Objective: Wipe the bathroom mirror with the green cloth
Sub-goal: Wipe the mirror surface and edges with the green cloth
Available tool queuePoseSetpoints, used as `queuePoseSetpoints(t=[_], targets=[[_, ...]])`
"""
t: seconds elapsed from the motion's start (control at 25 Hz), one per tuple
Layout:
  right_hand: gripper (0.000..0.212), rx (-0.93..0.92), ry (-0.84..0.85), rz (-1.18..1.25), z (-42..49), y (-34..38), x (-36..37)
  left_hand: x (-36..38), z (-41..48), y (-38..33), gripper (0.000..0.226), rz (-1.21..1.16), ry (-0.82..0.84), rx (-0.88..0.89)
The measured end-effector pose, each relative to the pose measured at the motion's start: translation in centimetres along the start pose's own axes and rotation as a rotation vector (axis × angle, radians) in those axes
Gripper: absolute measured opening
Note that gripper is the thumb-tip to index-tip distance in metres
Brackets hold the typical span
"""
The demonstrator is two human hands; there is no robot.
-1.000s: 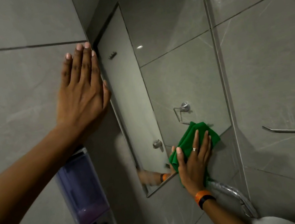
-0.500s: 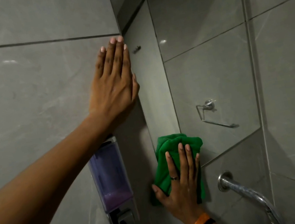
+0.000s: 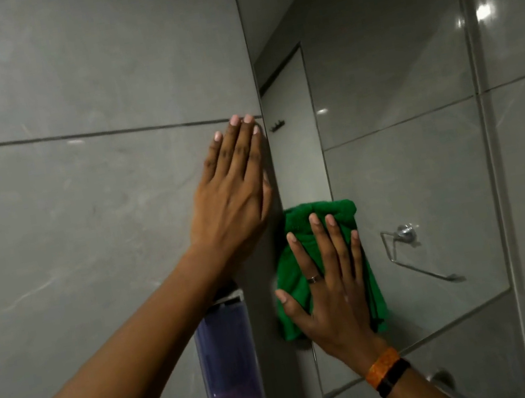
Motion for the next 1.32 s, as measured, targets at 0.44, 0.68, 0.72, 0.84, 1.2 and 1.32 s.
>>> queuePoseSetpoints(t=[0.44, 0.68, 0.72, 0.84, 1.2, 1.32], targets=[[0.075, -0.051, -0.089, -0.037, 21.0, -4.3, -2.6, -1.8, 4.2, 2.7, 0.065, 0.054, -0.032, -0.110], [0.074, -0.053, -0.102, -0.014, 31.2, -6.2, -4.2, -2.0, 6.4, 3.4, 0.065, 0.109, -0.072, -0.124], [0.073, -0.055, -0.112, -0.014, 32.3, -6.4, -4.4, -2.0, 6.9, 3.5, 0.066, 0.119, -0.074, -0.126], [0.072, -0.054, -0.130, -0.006, 34.9, -7.3, -4.8, -1.8, 8.3, 3.7, 0.067, 0.156, -0.061, -0.136], [0.064, 0.090, -0.159, 0.016, 36.5, -14.8, -5.6, -1.4, 9.1, 3.4, 0.068, 0.197, -0.081, -0.126], [0.062, 0.182, -0.116, -0.001, 35.0, -20.4, -5.7, -1.4, 8.9, 3.4, 0.068, 0.198, -0.076, -0.125]])
Point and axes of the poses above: each hand's wrist, its own z-axis towards the middle knuckle, its own x-axis out of the palm, y = z × x, the point moved 3 cm from there along z, towards the middle knuckle, and after that the axes turned 7 degrees about -x, right-handed, at the moved point
